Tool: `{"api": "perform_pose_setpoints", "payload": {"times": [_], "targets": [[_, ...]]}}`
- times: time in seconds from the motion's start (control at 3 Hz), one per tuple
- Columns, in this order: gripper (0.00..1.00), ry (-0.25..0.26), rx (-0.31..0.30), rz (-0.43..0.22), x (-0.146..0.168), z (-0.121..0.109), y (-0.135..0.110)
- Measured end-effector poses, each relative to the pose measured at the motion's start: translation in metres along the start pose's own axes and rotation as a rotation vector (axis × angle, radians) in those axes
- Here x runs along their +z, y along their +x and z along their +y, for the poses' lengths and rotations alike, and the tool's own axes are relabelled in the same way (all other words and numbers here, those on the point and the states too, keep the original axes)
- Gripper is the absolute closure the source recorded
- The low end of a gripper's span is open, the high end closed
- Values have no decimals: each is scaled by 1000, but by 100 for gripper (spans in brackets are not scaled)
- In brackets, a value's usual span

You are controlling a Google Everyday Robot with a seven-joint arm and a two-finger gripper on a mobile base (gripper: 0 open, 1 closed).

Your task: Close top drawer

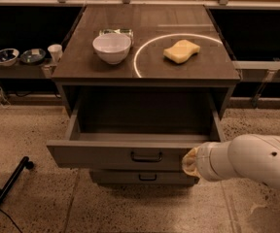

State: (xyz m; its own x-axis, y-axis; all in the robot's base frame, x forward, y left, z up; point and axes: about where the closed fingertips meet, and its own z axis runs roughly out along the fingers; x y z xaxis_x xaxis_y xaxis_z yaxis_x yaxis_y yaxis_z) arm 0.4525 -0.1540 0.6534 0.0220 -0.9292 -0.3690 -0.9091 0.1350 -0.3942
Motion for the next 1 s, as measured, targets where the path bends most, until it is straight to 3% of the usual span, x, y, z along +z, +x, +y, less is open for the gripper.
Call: {"api": "perform_pose_setpoints", "payload": {"times": [0.33, 1.0], "targets": [[100, 0, 0, 0, 0, 0, 0], [100, 125, 7, -23, 19, -30, -6]]}}
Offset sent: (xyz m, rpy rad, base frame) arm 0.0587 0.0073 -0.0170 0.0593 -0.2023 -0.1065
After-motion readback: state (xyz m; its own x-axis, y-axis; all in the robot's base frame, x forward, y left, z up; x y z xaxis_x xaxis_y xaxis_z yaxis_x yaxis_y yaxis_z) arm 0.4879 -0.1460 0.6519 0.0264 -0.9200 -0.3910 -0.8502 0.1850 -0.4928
